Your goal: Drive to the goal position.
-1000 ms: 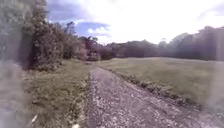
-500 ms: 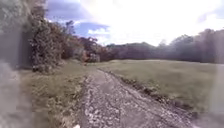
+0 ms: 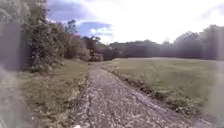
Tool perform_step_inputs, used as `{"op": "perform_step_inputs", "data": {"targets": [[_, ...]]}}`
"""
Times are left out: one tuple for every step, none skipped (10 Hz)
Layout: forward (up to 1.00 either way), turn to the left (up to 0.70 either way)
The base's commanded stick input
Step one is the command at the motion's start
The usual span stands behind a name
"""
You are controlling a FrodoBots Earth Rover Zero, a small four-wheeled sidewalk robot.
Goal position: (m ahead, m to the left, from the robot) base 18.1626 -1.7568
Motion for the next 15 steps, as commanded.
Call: {"op": "perform_step_inputs", "data": {"targets": [[0.70,0.35],[0.70,0.29],[0.70,0.05],[0.70,0.00],[0.70,0.00],[0.70,0.00],[0.70,0.00],[0.70,0.00],[0.70,0.00],[0.70,0.00],[0.70,0.00],[0.70,0.00],[0.70,0.00],[0.70,0.00],[0.70,0.00]]}}
